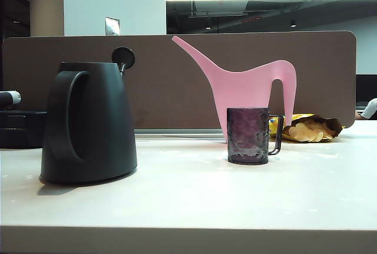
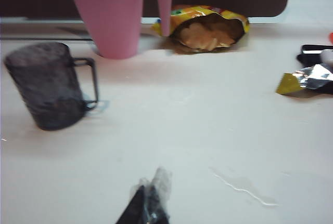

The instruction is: Pour the water from the cup into the kettle.

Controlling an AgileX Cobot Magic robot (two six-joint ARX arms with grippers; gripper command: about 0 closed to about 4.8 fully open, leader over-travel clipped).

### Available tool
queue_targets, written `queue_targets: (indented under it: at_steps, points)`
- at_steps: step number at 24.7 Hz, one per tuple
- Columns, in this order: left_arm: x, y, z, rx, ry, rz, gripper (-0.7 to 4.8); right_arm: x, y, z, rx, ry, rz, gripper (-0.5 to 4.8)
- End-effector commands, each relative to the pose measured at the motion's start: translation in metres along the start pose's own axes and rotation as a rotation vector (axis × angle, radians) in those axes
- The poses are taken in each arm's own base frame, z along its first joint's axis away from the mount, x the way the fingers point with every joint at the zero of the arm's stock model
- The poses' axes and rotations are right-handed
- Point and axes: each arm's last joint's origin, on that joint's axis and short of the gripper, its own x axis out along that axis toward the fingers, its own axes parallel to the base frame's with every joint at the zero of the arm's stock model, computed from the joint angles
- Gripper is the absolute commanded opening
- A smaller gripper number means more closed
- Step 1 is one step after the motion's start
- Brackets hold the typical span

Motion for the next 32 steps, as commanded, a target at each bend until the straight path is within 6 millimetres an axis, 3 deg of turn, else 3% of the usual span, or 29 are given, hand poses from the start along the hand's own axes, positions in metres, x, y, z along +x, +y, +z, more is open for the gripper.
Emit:
queue_targets:
  at_steps: [1,7,13,16,23,25,28,32]
  points:
    - [0.000,0.000,0.003,0.002,-0.018,-0.009,-0.05,-0.003,0.002,0.013,0.053,-0.055,0.035,-0.06]
    - [0.000,-0.003,0.003,0.004,-0.020,-0.097,-0.05,-0.012,0.005,0.040,0.041,-0.119,0.039,-0.06]
    - [-0.002,-0.007,0.007,0.007,-0.034,-0.254,-0.05,-0.021,0.008,0.070,0.080,-0.074,0.044,-0.06]
    - [-0.003,-0.009,0.010,0.011,-0.045,-0.321,-0.05,-0.019,0.009,0.084,0.082,-0.058,0.078,-0.06]
    - [-0.003,-0.011,0.008,-0.032,-0.021,-0.376,-0.05,-0.003,0.010,0.096,0.103,0.038,0.175,-0.05]
    - [-0.003,-0.011,0.007,-0.036,-0.014,-0.387,-0.05,0.003,0.009,0.099,0.111,0.066,0.197,0.19]
    - [-0.003,-0.011,0.007,-0.037,-0.012,-0.386,-0.05,0.014,0.008,0.102,0.117,0.088,0.216,1.18]
    - [-0.003,-0.011,0.007,-0.037,-0.012,-0.386,-0.05,0.031,0.006,0.103,0.119,0.087,0.264,1.63]
